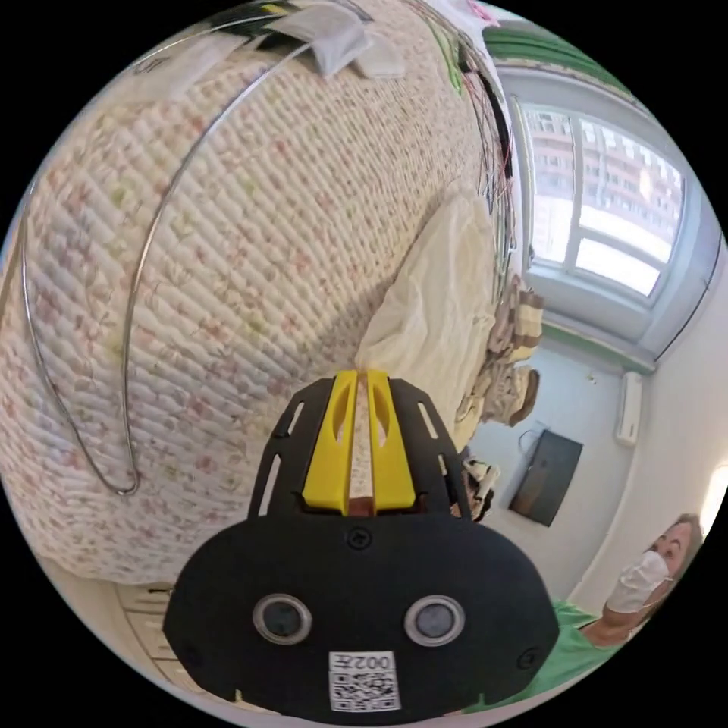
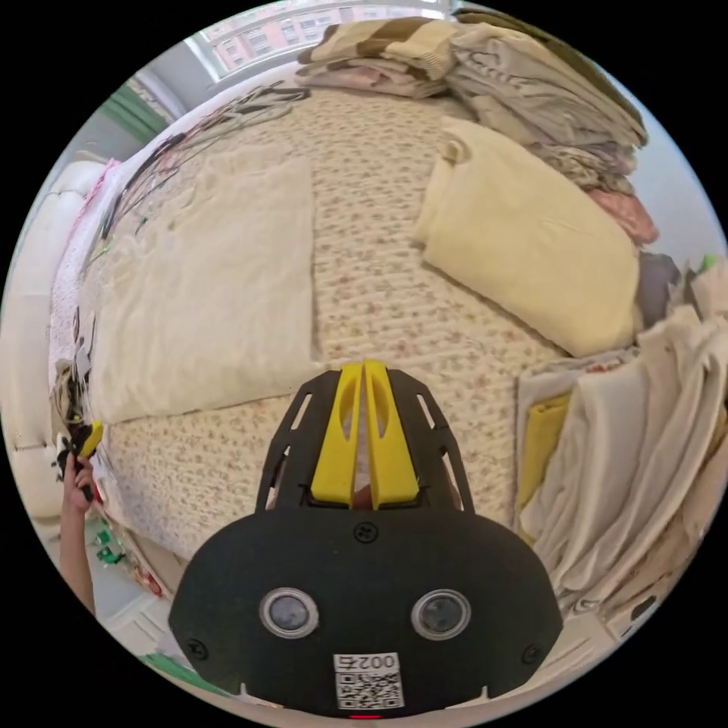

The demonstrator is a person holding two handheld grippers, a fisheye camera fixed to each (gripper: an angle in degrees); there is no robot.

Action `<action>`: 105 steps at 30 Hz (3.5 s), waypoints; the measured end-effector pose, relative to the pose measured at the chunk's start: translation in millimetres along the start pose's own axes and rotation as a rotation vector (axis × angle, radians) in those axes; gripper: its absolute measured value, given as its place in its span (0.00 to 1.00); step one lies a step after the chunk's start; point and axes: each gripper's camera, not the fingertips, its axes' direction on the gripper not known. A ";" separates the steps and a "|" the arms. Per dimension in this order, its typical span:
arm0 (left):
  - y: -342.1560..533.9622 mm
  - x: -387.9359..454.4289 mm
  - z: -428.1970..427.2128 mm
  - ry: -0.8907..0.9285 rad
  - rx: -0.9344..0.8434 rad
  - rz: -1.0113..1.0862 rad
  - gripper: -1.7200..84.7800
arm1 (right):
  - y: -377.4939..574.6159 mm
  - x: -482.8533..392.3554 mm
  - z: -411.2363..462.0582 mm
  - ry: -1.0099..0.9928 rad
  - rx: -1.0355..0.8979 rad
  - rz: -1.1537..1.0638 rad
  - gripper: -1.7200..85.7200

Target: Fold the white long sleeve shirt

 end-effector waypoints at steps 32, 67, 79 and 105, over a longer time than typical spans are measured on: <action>77.2 131.8 123.6 -0.618 0.179 0.537 0.01 | -16.0 -401.5 -1.0 -0.307 0.112 -0.875 0.01; -0.7 226.6 284.5 -0.861 -0.041 0.897 0.01 | -202.8 -234.1 32.8 -0.039 0.113 -0.498 0.01; -60.5 204.4 205.0 -0.469 0.056 0.717 0.01 | -208.1 -174.1 1.4 -0.396 0.201 -0.309 0.01; 76.3 6.8 128.0 -0.331 0.241 0.269 0.23 | -56.9 -379.3 -153.2 -0.184 0.571 -0.544 0.14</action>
